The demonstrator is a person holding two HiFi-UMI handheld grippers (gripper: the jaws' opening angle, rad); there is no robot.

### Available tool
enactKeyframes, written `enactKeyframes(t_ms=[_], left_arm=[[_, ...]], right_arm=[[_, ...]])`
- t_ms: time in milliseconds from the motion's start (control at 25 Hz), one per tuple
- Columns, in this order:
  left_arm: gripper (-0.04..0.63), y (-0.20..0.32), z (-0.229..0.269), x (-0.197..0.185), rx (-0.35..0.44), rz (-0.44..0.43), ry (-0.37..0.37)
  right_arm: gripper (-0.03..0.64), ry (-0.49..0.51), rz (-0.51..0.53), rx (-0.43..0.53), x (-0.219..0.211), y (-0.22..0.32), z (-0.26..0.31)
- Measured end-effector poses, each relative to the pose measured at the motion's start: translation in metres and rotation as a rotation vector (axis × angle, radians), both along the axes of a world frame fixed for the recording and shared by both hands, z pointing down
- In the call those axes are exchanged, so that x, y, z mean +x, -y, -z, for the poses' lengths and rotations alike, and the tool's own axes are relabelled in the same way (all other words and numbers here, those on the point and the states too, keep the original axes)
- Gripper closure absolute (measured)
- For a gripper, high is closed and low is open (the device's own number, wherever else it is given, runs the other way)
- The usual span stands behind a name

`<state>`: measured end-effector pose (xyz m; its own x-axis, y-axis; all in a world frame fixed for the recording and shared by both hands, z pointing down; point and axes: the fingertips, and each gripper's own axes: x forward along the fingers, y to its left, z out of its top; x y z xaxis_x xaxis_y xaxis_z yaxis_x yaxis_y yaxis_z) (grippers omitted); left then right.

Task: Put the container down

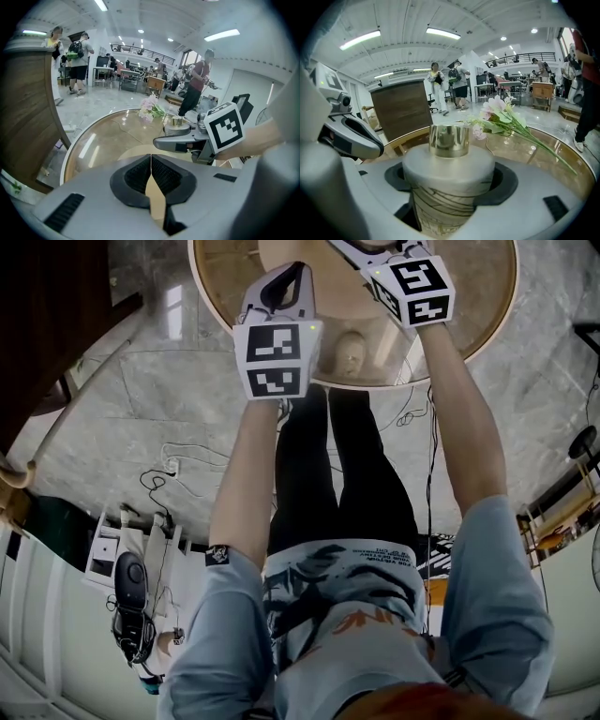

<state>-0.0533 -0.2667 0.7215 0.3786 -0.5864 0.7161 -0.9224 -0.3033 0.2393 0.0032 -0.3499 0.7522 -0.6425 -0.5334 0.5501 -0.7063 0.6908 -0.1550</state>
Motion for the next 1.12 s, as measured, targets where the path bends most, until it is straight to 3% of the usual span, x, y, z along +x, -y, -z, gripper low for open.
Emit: enactKeyframes(t_ms=[920, 1120], left_arm=[[0.565, -0.04, 0.01, 0.009, -0.001, -0.027, 0.036], [0.565, -0.054, 0.015, 0.009, 0.002, -0.017, 0.043]], right_arm=[[0.264, -0.207, 0.084, -0.018, 0.02, -0.042, -0.014], [0.258, -0.211, 0.037, -0.048, 0.025, -0.047, -0.012]])
